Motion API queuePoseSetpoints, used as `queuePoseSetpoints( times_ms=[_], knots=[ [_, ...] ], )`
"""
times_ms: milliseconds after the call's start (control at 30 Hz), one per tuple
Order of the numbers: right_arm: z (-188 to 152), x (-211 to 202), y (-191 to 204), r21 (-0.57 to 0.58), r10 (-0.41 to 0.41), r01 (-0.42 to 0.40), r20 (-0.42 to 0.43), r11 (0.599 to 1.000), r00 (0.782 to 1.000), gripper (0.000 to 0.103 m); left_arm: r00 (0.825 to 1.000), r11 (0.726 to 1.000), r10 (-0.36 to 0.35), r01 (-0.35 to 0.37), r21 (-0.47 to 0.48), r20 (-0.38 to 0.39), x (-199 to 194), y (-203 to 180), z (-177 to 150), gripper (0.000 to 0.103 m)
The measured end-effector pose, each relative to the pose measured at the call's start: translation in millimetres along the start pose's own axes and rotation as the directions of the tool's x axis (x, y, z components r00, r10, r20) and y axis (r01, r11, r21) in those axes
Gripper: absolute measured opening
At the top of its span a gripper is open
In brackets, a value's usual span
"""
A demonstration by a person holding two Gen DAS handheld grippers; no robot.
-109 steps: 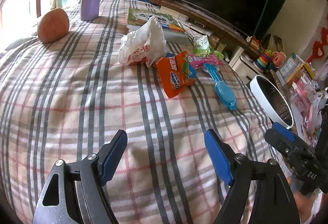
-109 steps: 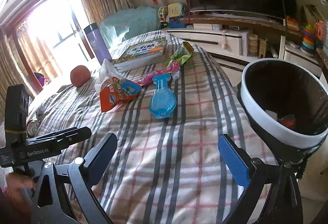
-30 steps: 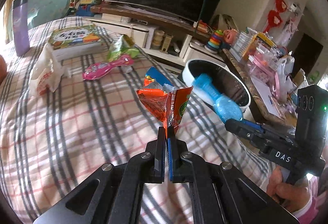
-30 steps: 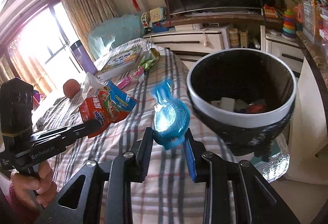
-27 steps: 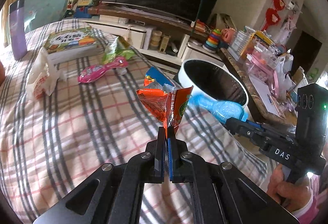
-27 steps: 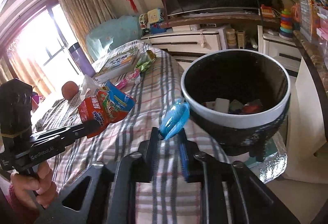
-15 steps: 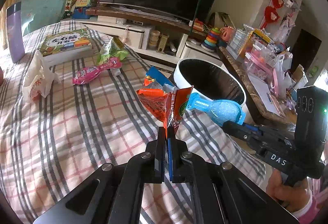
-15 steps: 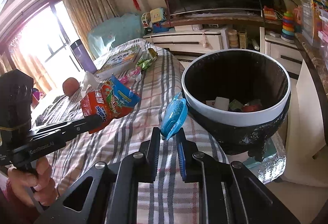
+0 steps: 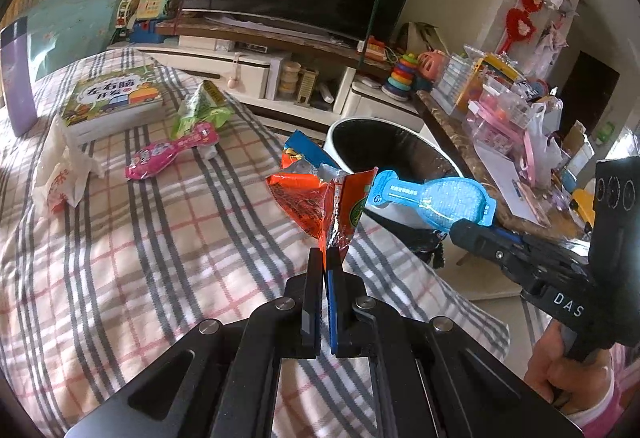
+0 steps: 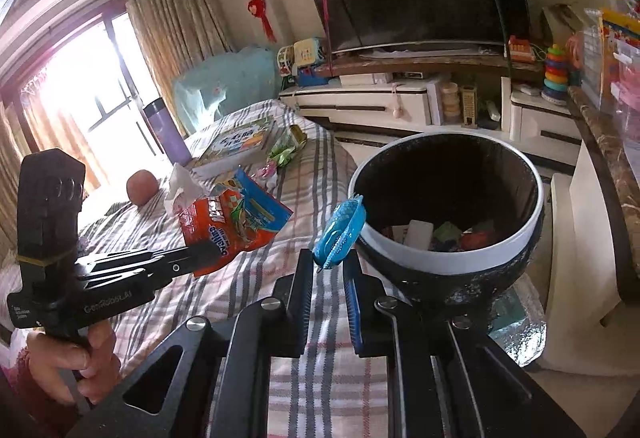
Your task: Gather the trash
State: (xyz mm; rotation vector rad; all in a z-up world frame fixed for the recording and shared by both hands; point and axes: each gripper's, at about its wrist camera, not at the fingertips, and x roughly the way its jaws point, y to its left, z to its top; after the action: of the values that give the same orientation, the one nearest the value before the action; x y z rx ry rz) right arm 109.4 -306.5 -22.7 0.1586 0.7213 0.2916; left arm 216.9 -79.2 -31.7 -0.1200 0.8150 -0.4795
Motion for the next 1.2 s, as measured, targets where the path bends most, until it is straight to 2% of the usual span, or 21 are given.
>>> queuePoseSetpoints(
  times_ms=[333, 533, 633, 667, 733, 767, 800, 1033, 1133, 1200],
  knots=[
    [-3.6, 2.6, -2.4, 0.005, 0.022, -0.022, -0.018, 1.000, 1.000, 0.015, 1.000, 1.000, -0.014, 0.014, 0.018, -0.001, 10.2, -7.8, 6.7, 0.000],
    [-20.9, 19.2, 4.1, -0.008, 0.062, -0.063, -0.084, 0.998, 0.995, 0.018, 1.000, 1.000, 0.003, -0.003, -0.004, -0.007, 9.4, 2.3, 1.8, 0.000],
    [-27.9, 29.0, -1.0, 0.026, 0.076, -0.073, -0.110, 0.997, 0.991, 0.020, 1.000, 1.000, 0.010, -0.010, -0.014, -0.010, 7.3, 4.4, -1.2, 0.000],
    [-29.6, 30.8, -3.0, 0.032, 0.076, -0.072, -0.115, 0.997, 0.990, 0.022, 1.000, 1.000, 0.012, -0.012, -0.018, -0.011, 6.6, 5.7, -2.0, 0.000],
    [-31.2, 33.6, -6.0, 0.044, 0.074, -0.070, -0.118, 0.997, 0.990, 0.033, 1.000, 1.000, 0.014, -0.014, -0.025, -0.012, 5.5, 7.8, -3.4, 0.000],
    [-31.2, 33.9, -6.4, 0.047, 0.080, -0.075, -0.118, 0.996, 0.990, 0.043, 1.000, 1.000, 0.013, -0.014, -0.027, -0.012, 5.0, 8.6, -3.8, 0.000],
    [-31.8, 34.4, -7.4, 0.051, 0.082, -0.077, -0.116, 0.996, 0.990, 0.046, 1.000, 0.999, 0.013, -0.013, -0.029, -0.012, 4.1, 9.9, -4.6, 0.000],
    [-33.6, 37.5, -14.3, 0.081, 0.075, -0.067, -0.103, 0.994, 0.992, 0.045, 1.000, 0.999, 0.009, -0.010, -0.036, -0.019, 4.6, 11.3, -6.2, 0.000],
    [-34.5, 38.9, -18.8, 0.093, 0.061, -0.052, -0.106, 0.994, 0.992, 0.024, 1.000, 0.999, 0.008, -0.008, -0.034, -0.022, 5.5, 10.9, -6.0, 0.000],
    [-35.2, 38.8, -19.7, 0.095, 0.051, -0.041, -0.101, 0.995, 0.994, 0.019, 1.000, 0.999, 0.007, -0.008, -0.033, -0.024, 6.9, 10.2, -6.2, 0.000]
  ],
)
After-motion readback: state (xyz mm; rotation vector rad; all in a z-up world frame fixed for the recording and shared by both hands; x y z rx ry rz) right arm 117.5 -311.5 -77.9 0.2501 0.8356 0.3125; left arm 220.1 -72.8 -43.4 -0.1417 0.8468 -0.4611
